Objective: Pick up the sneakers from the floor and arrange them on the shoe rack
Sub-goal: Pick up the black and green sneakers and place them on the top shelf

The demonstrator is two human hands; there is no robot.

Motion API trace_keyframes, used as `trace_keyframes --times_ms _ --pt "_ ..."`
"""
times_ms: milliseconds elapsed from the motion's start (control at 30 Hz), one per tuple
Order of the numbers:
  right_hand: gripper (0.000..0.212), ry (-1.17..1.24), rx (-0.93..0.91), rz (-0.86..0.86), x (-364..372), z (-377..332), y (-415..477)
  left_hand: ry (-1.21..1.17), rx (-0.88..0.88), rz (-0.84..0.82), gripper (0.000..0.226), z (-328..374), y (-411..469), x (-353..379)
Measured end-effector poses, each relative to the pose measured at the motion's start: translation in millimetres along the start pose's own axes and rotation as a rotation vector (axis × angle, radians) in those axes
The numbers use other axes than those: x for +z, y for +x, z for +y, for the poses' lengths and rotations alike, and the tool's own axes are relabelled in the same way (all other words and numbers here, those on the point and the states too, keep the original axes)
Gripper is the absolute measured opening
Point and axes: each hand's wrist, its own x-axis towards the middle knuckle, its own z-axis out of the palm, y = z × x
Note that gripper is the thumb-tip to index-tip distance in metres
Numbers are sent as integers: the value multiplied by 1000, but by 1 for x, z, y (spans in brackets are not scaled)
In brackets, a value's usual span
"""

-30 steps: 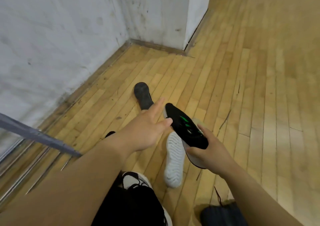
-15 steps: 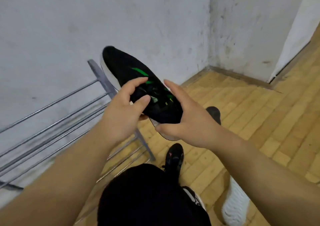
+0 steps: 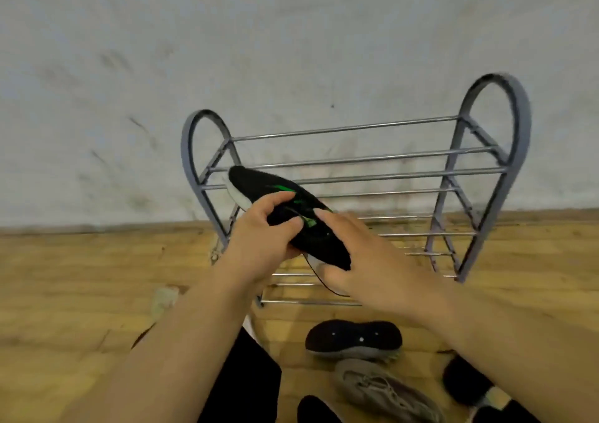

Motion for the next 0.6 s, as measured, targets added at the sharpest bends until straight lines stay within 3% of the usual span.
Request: trace_keyframes --times_ms 100,200,600 --pt "84 -82 4 66 27 9 -4 150 52 -52 51 1 4 -7" --pt "92 -22 -6 100 20 8 6 143 85 -74 54 5 6 -16" --pt "97 34 -103 -14 54 -33 33 115 75 22 57 0 -12 -88"
